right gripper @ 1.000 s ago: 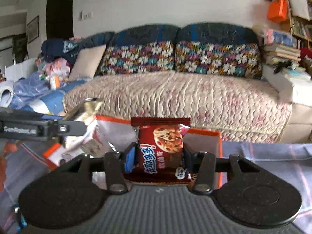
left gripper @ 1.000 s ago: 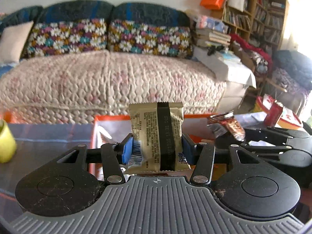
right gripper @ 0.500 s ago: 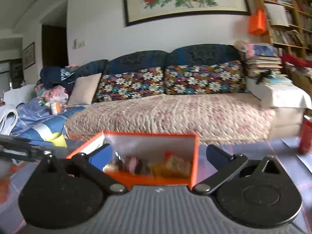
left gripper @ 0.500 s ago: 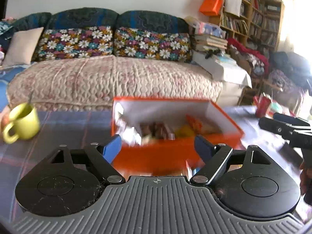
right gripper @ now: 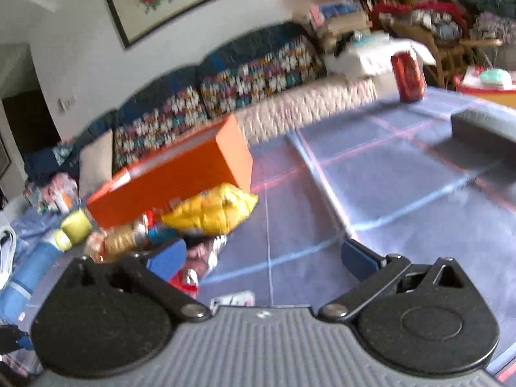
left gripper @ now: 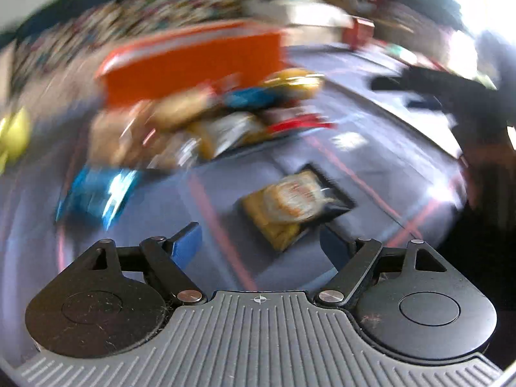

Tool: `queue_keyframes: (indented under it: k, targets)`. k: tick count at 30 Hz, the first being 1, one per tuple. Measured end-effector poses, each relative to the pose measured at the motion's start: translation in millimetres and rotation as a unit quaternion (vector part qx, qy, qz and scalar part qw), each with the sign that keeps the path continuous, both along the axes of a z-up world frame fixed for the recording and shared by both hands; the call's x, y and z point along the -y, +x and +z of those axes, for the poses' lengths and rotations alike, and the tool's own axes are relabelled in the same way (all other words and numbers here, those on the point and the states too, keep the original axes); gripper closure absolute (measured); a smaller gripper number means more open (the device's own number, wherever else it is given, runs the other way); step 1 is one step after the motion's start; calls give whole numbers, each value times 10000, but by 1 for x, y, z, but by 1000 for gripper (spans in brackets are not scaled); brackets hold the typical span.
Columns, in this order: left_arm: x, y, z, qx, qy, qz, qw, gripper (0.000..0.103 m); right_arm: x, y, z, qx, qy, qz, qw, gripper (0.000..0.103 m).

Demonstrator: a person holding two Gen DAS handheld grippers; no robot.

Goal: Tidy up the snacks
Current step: 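Move both open tools back toward the snack pile, then grasp a Danisa butter cookie packet with the left tool while the right tool grasps a blue packet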

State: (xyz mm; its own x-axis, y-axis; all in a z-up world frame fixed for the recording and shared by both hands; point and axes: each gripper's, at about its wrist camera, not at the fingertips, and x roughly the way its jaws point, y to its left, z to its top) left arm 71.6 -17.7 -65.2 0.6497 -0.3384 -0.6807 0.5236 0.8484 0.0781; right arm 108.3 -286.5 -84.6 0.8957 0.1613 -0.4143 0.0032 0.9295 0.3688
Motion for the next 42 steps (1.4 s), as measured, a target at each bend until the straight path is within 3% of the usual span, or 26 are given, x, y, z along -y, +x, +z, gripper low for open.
queue_keyframes:
  k: [3, 7, 10, 12, 14, 15, 17, 20, 23, 26, 30, 33, 37, 39, 42]
  targets:
    - [14, 16, 4, 196, 551, -1166, 9915, 51, 5, -3, -2, 8, 78, -127, 9999, 0]
    - [25, 56, 5, -281, 1073, -2503, 9618, 60, 4, -3, -4, 6, 97, -82, 9999, 0]
    - [30, 79, -1, -894, 1065, -2994, 9439, 74, 3, 0, -5, -33, 79, -22, 10000, 0]
    - [32, 85, -8, -1066, 1064, -3040, 9407, 82, 5, 2, -5, -71, 86, -15, 9999, 0]
    - [30, 84, -9, -1005, 868, -2829, 9499, 90, 5, 3, -6, -111, 113, -12, 9999, 0]
    - [27, 83, -9, -1051, 725, -2536, 9588, 91, 5, 4, -7, -125, 115, -5, 9999, 0]
    - [18, 77, -9, -975, 591, -1721, 9785, 93, 3, 5, -7, -155, 60, 21, 9999, 0]
    - [2, 55, -14, -725, 694, -246, 9946, 92, -5, 9, -9, -228, -119, 135, 9996, 0]
    - [-19, 27, -15, -653, 538, 868, 9926, 92, -16, 14, -12, -349, -327, 343, 9983, 0]
    - [-39, 5, -17, -604, 225, 1589, 9852, 91, -31, 15, -14, -439, -641, 551, 9955, 0]
    - [-49, -2, -18, -438, 236, 1985, 9788, 91, -60, 18, -5, -405, -739, 1022, 9912, 0]
    - [-70, -3, -17, -482, 57, 2253, 9731, 90, -101, 24, 13, -287, -702, 1681, 9828, 0]
    - [-86, -7, -17, -548, -166, 2395, 9692, 87, -189, 52, 33, -176, -729, 2964, 9521, 1]
    - [-87, -7, -18, -546, -225, 2399, 9690, 85, -236, 68, 32, -219, -1023, 3431, 9335, 1]
    - [-90, -8, -19, -556, -294, 2403, 9687, 83, -293, 88, 20, -402, -1470, 3921, 9072, 11]
